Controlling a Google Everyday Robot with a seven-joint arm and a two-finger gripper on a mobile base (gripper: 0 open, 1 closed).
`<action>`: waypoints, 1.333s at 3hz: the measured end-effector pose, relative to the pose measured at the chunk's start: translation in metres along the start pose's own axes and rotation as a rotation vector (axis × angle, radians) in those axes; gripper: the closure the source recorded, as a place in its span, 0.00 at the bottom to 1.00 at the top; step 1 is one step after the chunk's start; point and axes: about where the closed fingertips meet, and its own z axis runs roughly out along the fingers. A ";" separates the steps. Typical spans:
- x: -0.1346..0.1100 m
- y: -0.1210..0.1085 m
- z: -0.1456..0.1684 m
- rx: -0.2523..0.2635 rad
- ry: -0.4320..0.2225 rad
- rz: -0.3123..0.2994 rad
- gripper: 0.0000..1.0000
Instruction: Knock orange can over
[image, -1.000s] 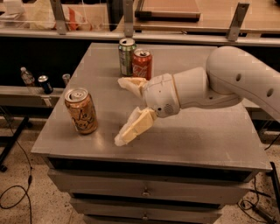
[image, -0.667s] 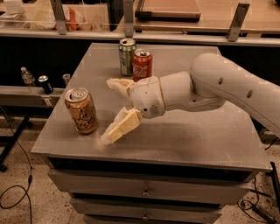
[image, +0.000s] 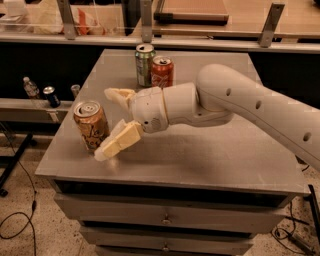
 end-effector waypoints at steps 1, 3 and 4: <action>-0.006 0.002 0.015 -0.016 -0.029 -0.019 0.00; 0.004 -0.003 0.047 -0.050 -0.057 -0.020 0.00; 0.009 -0.008 0.049 -0.047 -0.056 -0.019 0.18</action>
Offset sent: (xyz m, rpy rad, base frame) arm -0.0039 0.0443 -0.0042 0.0701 -0.0226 0.0594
